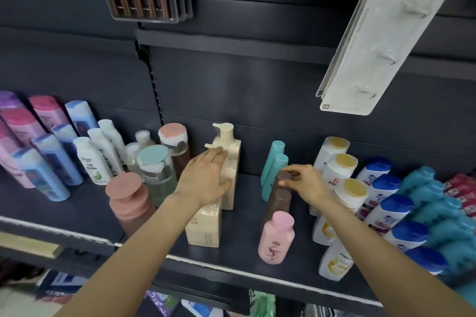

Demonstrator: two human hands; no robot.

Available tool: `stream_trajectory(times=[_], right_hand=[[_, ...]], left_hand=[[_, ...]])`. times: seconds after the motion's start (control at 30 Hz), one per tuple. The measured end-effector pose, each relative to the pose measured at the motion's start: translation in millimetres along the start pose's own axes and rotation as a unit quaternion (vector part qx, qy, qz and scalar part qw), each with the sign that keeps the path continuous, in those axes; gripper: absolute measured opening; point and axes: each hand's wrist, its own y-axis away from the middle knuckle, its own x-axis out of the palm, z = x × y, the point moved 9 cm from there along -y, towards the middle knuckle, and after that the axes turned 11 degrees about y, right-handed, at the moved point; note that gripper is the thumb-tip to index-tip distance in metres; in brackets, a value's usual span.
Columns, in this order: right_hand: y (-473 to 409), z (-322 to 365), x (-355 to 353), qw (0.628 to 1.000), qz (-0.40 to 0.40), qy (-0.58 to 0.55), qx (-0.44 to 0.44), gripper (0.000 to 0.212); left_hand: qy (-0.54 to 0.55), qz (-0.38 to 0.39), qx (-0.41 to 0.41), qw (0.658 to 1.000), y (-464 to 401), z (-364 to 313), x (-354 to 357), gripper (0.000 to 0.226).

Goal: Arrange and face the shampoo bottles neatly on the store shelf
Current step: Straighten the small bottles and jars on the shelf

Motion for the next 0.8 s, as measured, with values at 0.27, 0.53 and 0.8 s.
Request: stream_trajectory(times=[0.27, 0.53, 0.8], right_hand=[[4, -2, 0, 0.998, -0.004, -0.052, 0.020, 0.034], [5, -3, 1, 0.999, 0.005, -0.021, 0.024, 0.034], [10, 6, -26, 1.000, 0.009, -0.017, 0.001, 0.043]], left_hand=[[0.006, 0.001, 0.010, 1.000, 0, 2, 0, 0.072], [0.012, -0.017, 0.007, 1.000, 1, 1, -1, 0.069], [0.027, -0.087, 0.016, 0.996, -10, -21, -15, 0.048]])
